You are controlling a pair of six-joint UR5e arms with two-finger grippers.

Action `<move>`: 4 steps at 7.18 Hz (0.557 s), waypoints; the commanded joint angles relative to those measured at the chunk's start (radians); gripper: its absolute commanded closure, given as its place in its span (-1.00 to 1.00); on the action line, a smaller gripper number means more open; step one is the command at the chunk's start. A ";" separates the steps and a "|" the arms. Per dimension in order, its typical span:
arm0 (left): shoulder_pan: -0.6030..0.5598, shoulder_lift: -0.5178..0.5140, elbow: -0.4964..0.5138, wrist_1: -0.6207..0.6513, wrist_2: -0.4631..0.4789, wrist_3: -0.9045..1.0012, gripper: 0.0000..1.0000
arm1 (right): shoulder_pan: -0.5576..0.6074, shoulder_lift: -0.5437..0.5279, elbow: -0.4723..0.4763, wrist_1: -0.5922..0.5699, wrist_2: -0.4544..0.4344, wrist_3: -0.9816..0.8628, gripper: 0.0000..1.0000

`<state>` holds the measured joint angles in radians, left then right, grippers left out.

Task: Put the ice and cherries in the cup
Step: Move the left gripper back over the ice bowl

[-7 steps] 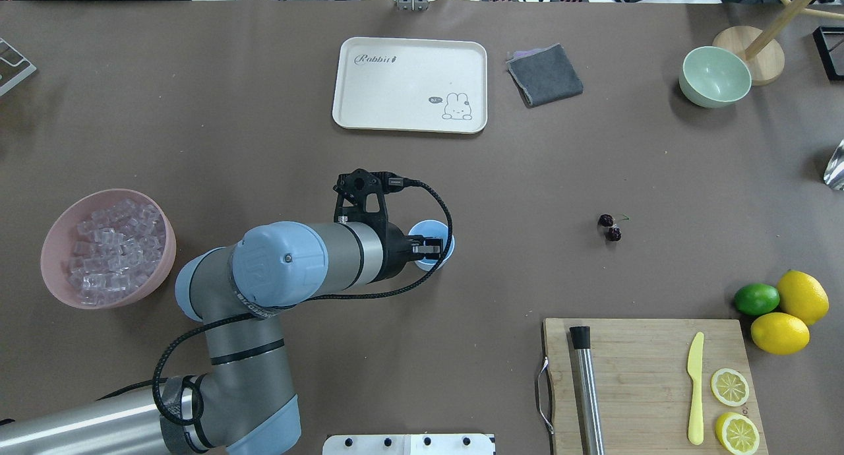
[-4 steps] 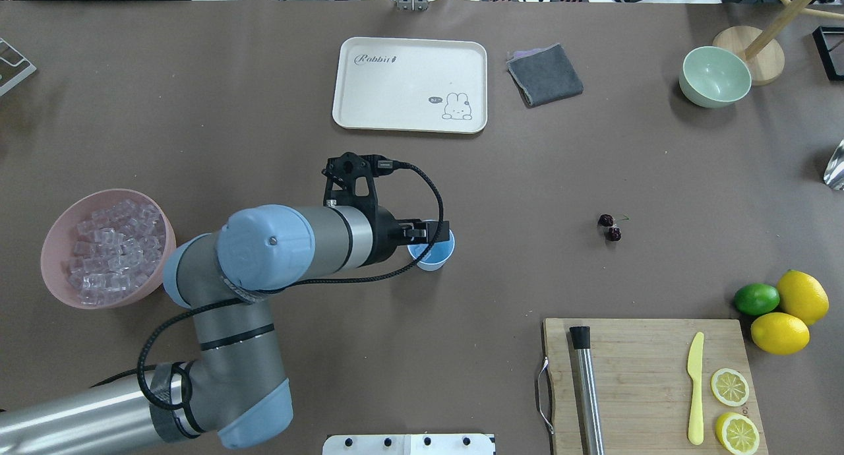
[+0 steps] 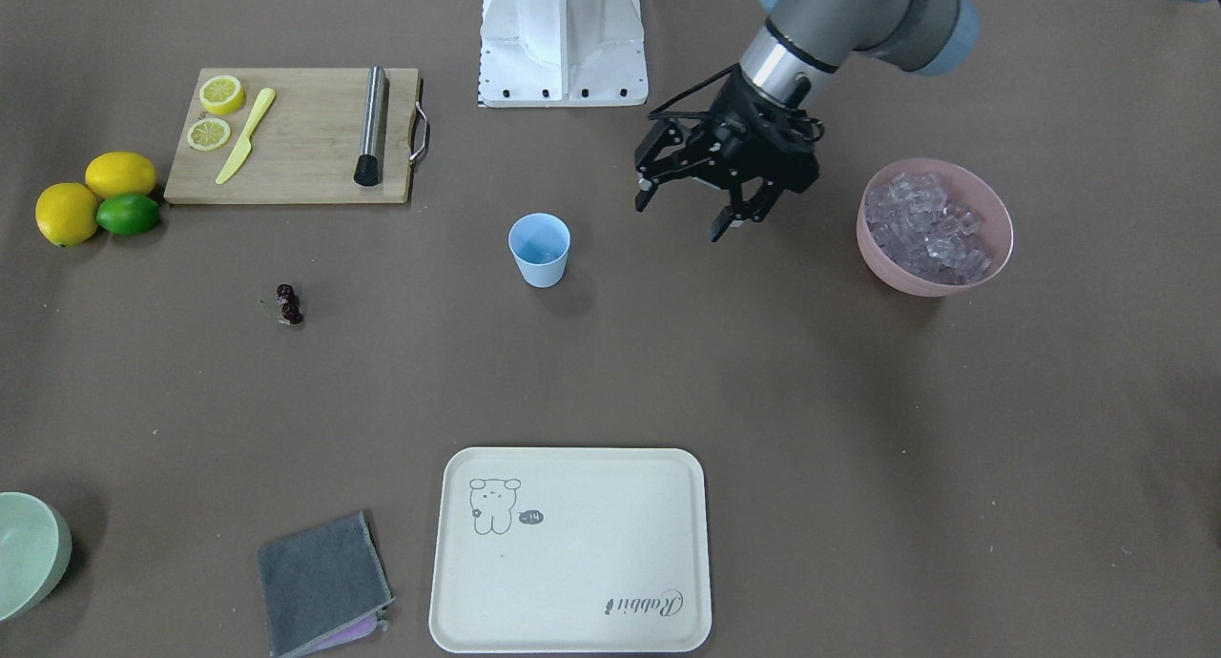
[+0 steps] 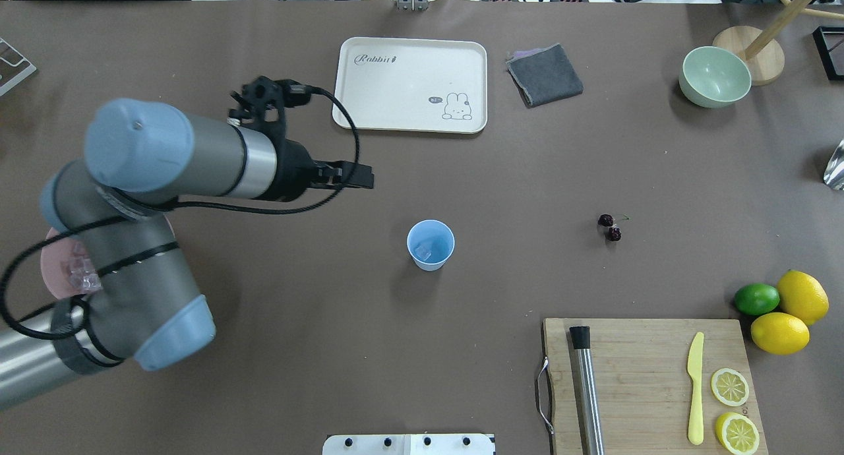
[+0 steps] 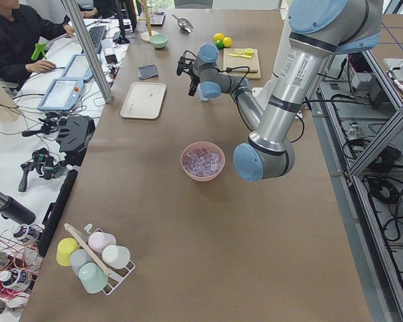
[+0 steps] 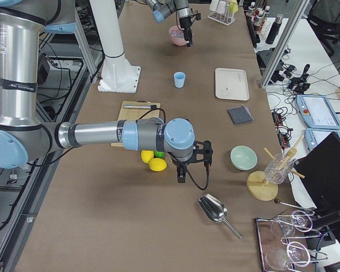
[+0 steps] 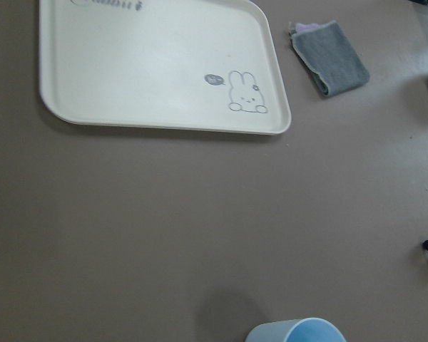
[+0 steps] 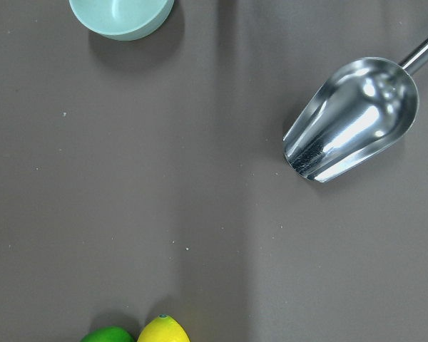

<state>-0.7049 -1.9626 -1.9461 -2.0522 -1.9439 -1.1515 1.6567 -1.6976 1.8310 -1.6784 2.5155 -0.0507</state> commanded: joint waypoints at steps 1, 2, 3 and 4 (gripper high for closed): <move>-0.134 0.234 -0.133 0.004 -0.108 0.144 -0.93 | 0.000 0.001 0.002 0.003 -0.003 0.000 -1.00; -0.180 0.342 -0.172 0.004 -0.119 0.223 -0.93 | -0.003 -0.001 0.001 0.003 0.000 0.000 -1.00; -0.203 0.393 -0.162 0.004 -0.153 0.290 -0.93 | -0.011 -0.001 0.005 0.003 0.000 0.000 -1.00; -0.205 0.450 -0.153 0.004 -0.153 0.359 -0.93 | -0.018 0.001 0.008 0.003 0.000 0.000 -1.00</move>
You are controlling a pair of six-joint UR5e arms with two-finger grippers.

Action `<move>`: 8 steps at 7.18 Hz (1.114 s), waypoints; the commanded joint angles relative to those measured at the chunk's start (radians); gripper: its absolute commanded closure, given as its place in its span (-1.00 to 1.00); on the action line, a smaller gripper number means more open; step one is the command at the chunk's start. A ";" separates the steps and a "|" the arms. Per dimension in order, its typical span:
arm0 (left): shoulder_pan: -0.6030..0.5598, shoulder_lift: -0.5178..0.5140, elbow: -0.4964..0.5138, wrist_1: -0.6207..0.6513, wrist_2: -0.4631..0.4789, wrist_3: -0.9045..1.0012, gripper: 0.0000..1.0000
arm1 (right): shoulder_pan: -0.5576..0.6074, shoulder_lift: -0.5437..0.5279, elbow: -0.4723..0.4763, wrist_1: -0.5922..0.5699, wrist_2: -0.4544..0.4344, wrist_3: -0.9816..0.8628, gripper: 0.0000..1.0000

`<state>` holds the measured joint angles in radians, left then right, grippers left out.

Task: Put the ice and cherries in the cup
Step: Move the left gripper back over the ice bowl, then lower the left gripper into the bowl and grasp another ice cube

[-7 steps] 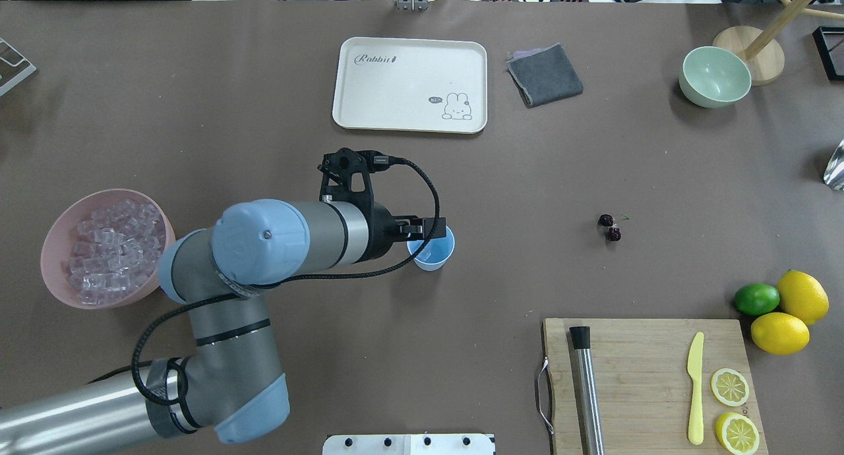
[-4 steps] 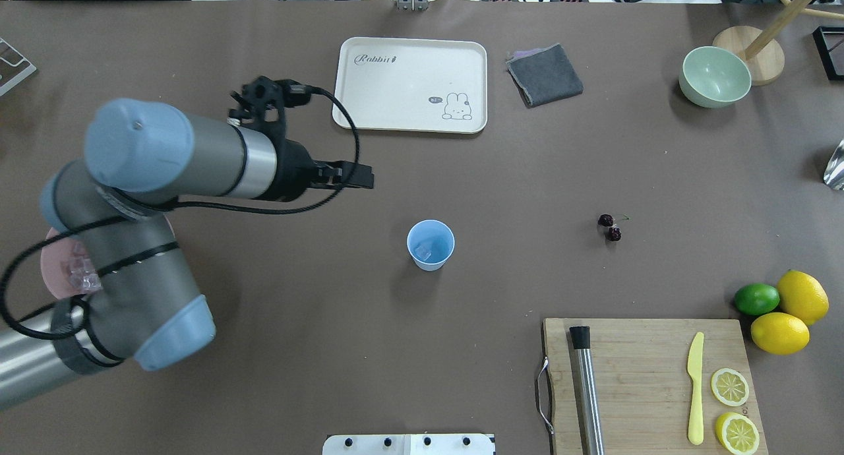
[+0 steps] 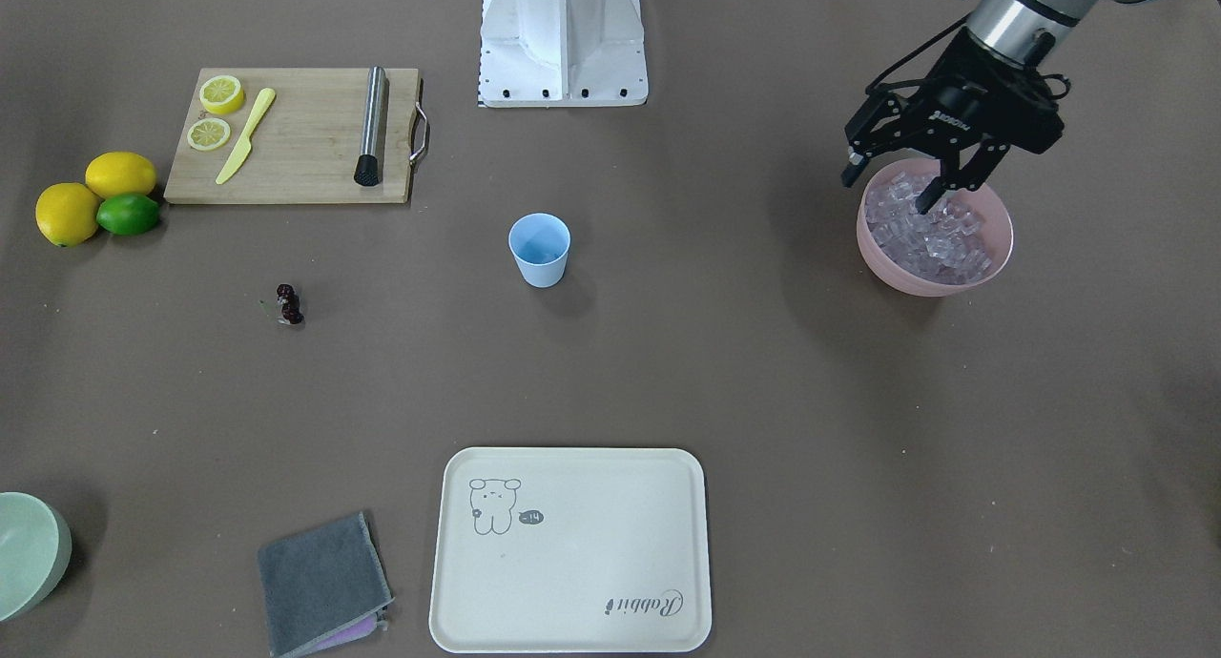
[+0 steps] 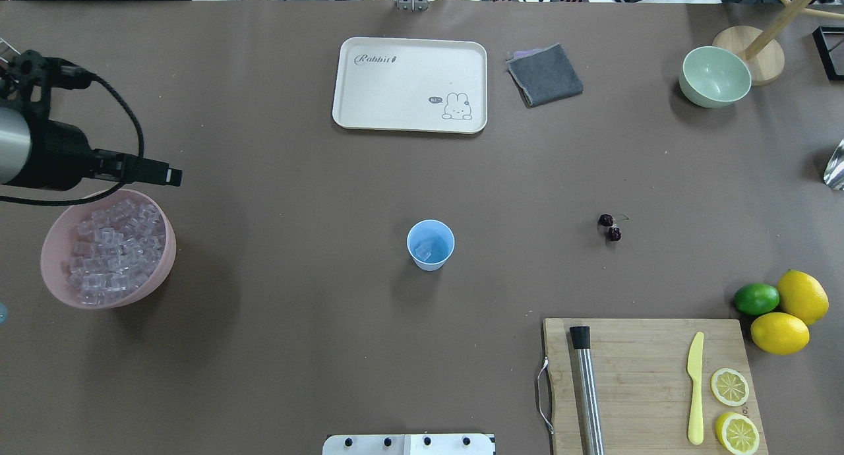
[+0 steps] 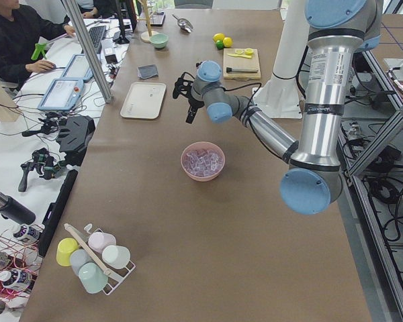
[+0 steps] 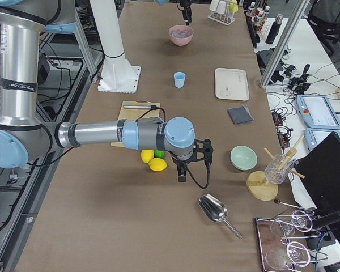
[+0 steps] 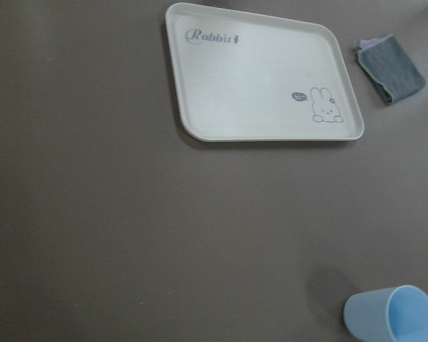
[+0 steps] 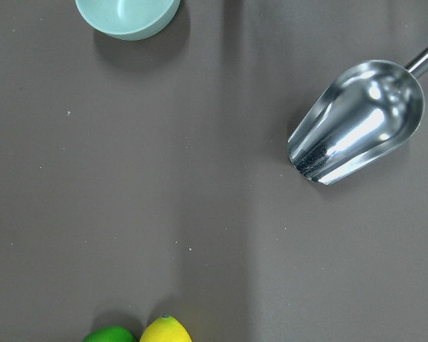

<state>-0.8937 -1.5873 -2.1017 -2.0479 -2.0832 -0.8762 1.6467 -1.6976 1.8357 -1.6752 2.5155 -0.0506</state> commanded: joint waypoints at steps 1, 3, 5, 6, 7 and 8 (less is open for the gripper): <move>-0.016 0.085 0.035 -0.002 -0.012 0.103 -0.93 | -0.016 0.001 0.004 0.000 0.000 0.002 -1.00; 0.010 0.116 0.048 -0.003 -0.006 0.089 -0.93 | -0.016 0.001 0.004 0.000 -0.001 0.002 -1.00; 0.012 0.136 0.092 -0.005 -0.002 0.092 -0.93 | -0.016 -0.002 0.002 0.002 -0.001 0.000 -1.00; 0.015 0.113 0.136 -0.006 0.000 0.103 -0.93 | -0.016 -0.005 0.001 0.000 -0.001 0.000 -1.00; 0.019 0.086 0.172 -0.006 -0.001 0.103 -0.93 | -0.016 -0.005 -0.001 0.002 -0.001 0.000 -1.00; 0.041 0.081 0.186 -0.017 -0.001 0.105 -0.91 | -0.016 -0.005 -0.003 0.000 -0.003 0.000 -1.00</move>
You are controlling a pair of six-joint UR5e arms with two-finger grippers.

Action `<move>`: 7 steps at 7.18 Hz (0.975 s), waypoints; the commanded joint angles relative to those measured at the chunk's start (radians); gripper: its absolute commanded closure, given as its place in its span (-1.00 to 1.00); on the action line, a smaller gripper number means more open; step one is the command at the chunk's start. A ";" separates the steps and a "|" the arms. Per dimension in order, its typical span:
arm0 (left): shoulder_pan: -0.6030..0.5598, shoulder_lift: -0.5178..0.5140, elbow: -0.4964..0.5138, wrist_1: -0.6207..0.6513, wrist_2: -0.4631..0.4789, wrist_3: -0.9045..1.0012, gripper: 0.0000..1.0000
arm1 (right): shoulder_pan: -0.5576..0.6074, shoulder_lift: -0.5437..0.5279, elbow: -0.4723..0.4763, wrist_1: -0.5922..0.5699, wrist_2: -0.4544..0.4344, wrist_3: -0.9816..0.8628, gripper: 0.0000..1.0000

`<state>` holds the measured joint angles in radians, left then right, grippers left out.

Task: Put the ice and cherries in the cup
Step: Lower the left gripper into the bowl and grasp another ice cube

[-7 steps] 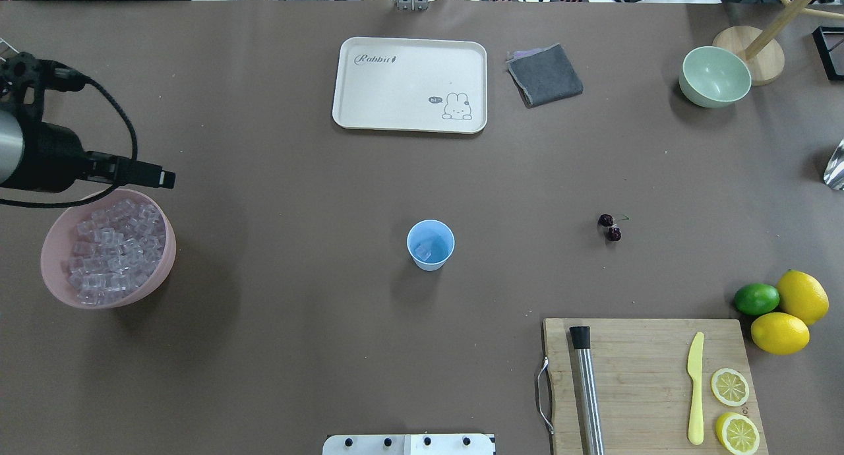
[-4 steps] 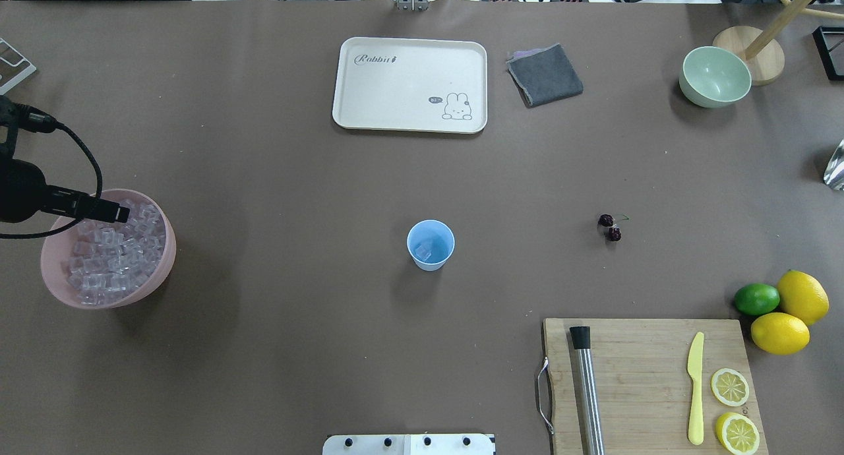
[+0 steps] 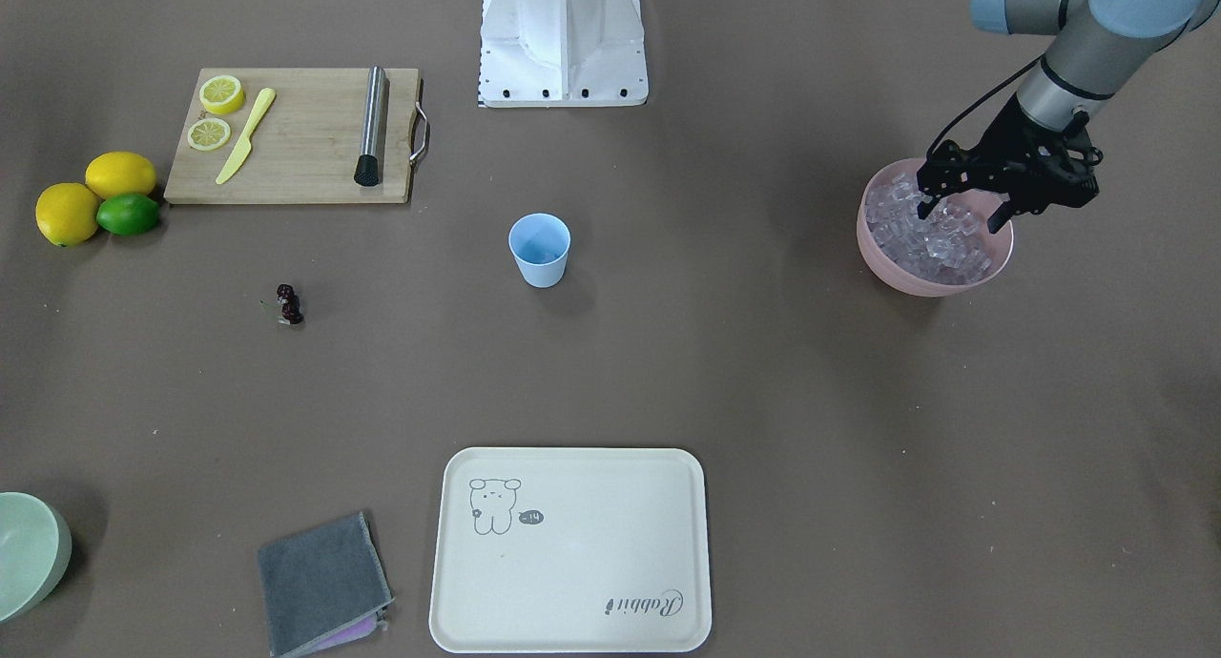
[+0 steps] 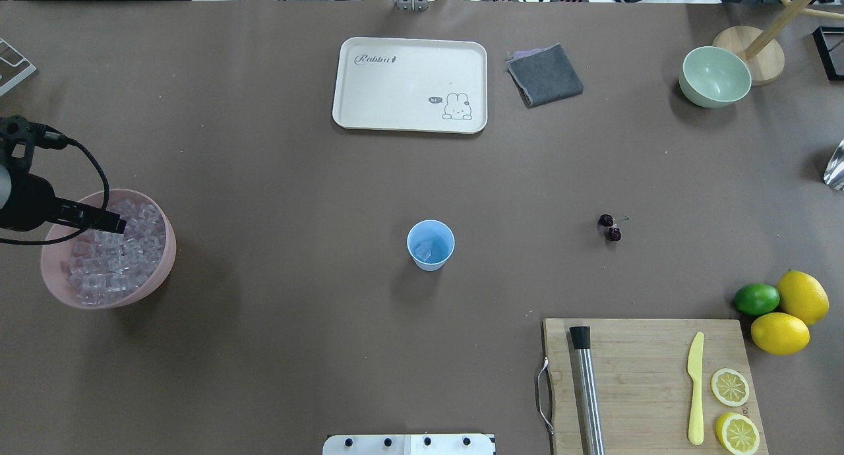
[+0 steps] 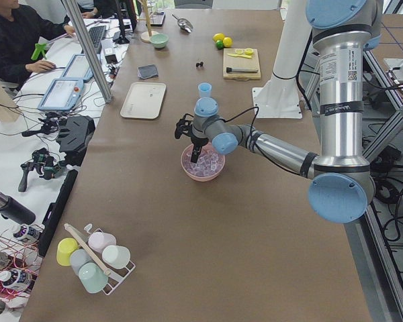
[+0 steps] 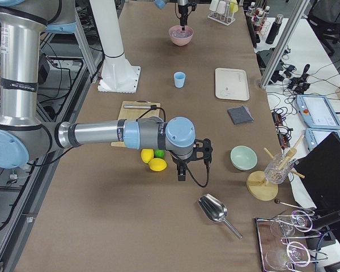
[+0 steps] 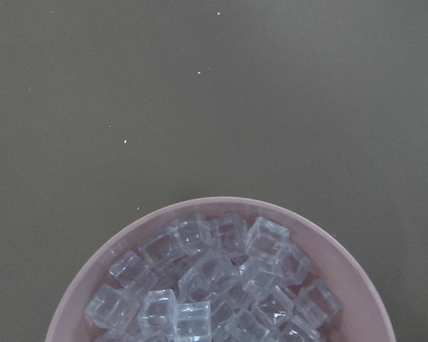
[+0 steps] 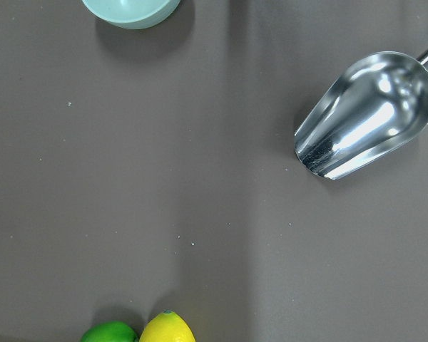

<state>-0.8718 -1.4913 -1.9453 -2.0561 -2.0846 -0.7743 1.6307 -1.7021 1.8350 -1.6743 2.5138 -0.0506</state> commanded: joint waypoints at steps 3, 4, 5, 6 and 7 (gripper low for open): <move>0.028 -0.020 0.040 -0.013 0.000 0.004 -0.49 | 0.000 -0.004 0.000 0.001 -0.003 0.000 -1.00; 0.034 -0.018 0.049 -0.013 0.000 0.007 -0.49 | 0.000 -0.005 0.000 -0.001 -0.003 0.000 -1.00; 0.034 -0.015 0.061 -0.013 0.000 0.051 -0.50 | 0.000 -0.005 0.000 0.001 -0.003 0.000 -1.00; 0.034 -0.011 0.068 -0.013 0.000 0.079 -0.50 | 0.000 -0.005 0.000 0.001 -0.003 0.000 -1.00; 0.034 -0.009 0.074 -0.015 0.000 0.084 -0.49 | 0.000 -0.004 0.001 0.001 -0.003 0.000 -1.00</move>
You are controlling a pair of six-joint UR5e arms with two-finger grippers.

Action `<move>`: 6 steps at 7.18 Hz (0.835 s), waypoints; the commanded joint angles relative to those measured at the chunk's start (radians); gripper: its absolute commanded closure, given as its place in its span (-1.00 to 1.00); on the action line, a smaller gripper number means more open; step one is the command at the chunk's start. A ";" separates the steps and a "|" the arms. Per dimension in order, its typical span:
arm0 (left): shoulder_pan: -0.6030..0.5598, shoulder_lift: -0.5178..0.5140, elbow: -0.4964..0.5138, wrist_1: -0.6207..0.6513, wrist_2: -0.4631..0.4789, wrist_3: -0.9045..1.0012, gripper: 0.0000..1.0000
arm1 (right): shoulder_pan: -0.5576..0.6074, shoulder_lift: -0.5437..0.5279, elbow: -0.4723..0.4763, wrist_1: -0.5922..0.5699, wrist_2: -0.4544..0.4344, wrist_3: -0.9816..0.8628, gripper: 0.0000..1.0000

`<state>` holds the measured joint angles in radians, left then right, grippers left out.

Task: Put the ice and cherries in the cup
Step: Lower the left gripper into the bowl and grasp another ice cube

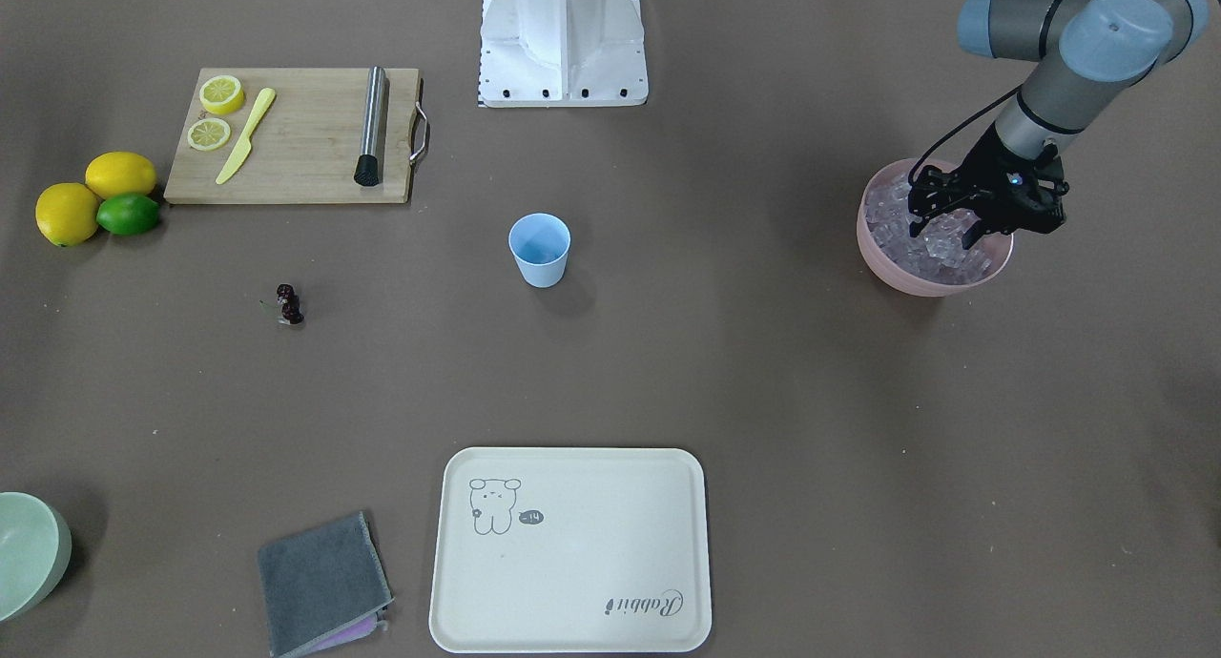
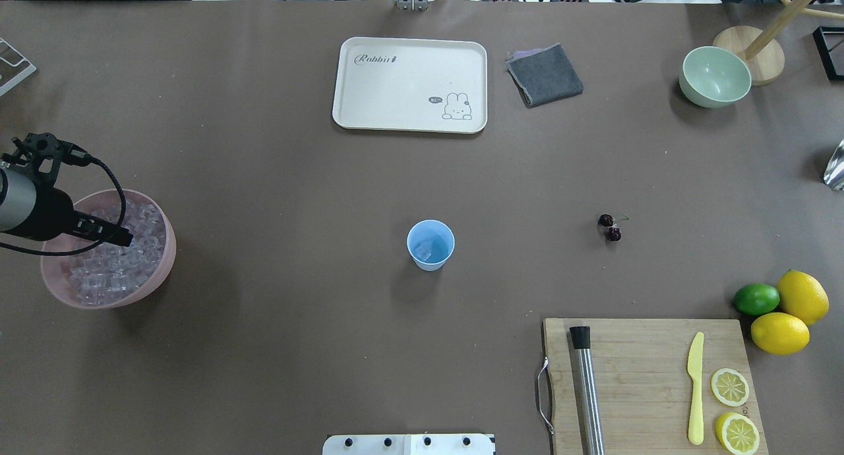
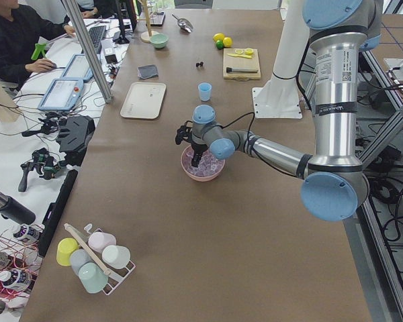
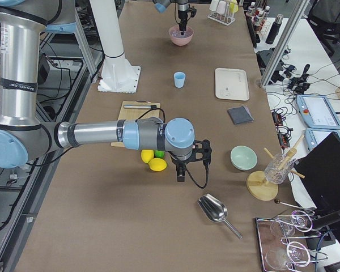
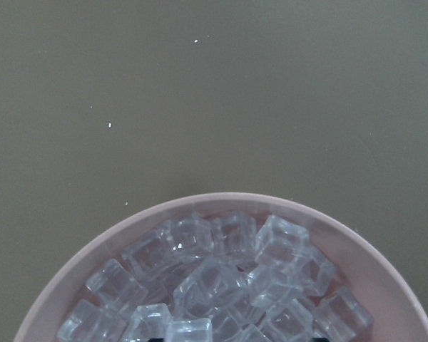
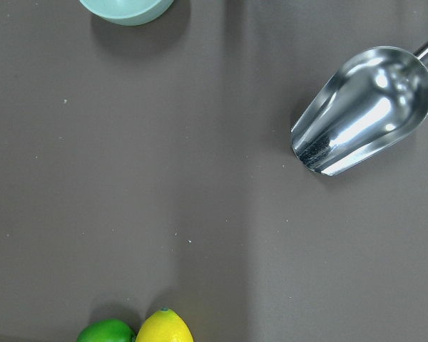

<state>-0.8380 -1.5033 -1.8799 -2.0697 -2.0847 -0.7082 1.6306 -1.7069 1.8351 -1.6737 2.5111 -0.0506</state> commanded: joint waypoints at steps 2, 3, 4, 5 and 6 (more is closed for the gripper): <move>0.000 0.005 0.018 -0.001 0.000 0.032 -0.49 | 0.000 0.009 0.003 0.000 0.002 0.002 -1.00; 0.000 0.005 0.019 -0.001 0.000 0.033 -0.48 | 0.000 0.010 0.004 0.000 0.002 0.002 -1.00; -0.001 0.002 0.019 -0.001 -0.001 0.033 -0.38 | 0.000 0.010 0.009 0.000 0.002 0.003 -1.00; -0.001 0.005 0.018 -0.001 -0.002 0.033 -0.15 | 0.000 0.010 0.012 0.000 0.003 0.003 -1.00; -0.001 0.005 0.018 -0.001 -0.002 0.035 0.12 | 0.000 0.010 0.012 0.000 0.003 0.003 -1.00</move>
<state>-0.8389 -1.4994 -1.8618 -2.0709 -2.0861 -0.6748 1.6306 -1.6967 1.8454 -1.6736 2.5137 -0.0477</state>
